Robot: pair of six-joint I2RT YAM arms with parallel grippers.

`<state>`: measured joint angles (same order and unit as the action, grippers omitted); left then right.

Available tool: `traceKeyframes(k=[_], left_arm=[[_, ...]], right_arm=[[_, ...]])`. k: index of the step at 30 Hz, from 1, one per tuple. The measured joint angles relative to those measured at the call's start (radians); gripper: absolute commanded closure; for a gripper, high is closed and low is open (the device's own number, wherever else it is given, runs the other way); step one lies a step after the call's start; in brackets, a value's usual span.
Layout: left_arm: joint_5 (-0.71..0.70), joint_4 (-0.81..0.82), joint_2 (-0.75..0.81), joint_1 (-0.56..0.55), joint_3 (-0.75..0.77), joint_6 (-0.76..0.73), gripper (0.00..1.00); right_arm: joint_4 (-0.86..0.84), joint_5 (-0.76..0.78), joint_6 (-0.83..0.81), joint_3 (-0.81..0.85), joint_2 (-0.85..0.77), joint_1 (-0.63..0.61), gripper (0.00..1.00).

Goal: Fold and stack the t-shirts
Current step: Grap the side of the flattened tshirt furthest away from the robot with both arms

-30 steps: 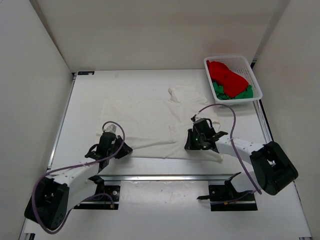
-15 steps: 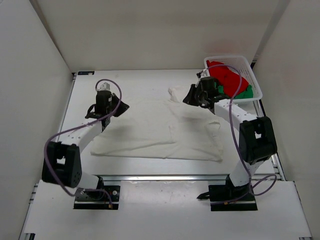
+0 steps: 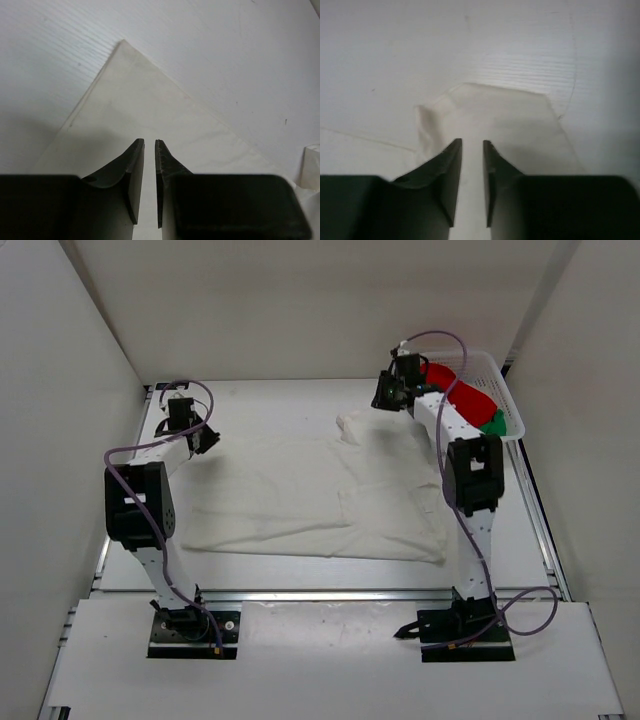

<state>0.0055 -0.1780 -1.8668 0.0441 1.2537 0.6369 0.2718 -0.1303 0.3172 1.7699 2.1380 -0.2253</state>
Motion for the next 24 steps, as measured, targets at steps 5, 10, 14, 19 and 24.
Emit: traceKeyframes(k=[5,10,14,19,24], left_arm=[[0.013,0.026,0.027,-0.003,-0.051,0.018,0.73],[0.027,0.037,0.027,-0.031,-0.041,0.018,0.73],[0.035,0.047,0.026,-0.026,-0.041,0.018,0.74],[0.035,0.051,0.026,-0.026,-0.041,0.022,0.73],[0.035,0.051,0.026,-0.026,-0.041,0.026,0.73]], right_arm=[[0.253,0.041,-0.045,0.740,0.470,0.038,0.55],[0.388,0.019,-0.048,0.779,0.571,0.071,0.47],[0.441,-0.006,-0.057,0.816,0.578,0.079,0.49],[0.462,-0.097,-0.056,0.824,0.578,0.076,0.73],[0.477,-0.205,-0.032,0.837,0.578,0.077,0.94]])
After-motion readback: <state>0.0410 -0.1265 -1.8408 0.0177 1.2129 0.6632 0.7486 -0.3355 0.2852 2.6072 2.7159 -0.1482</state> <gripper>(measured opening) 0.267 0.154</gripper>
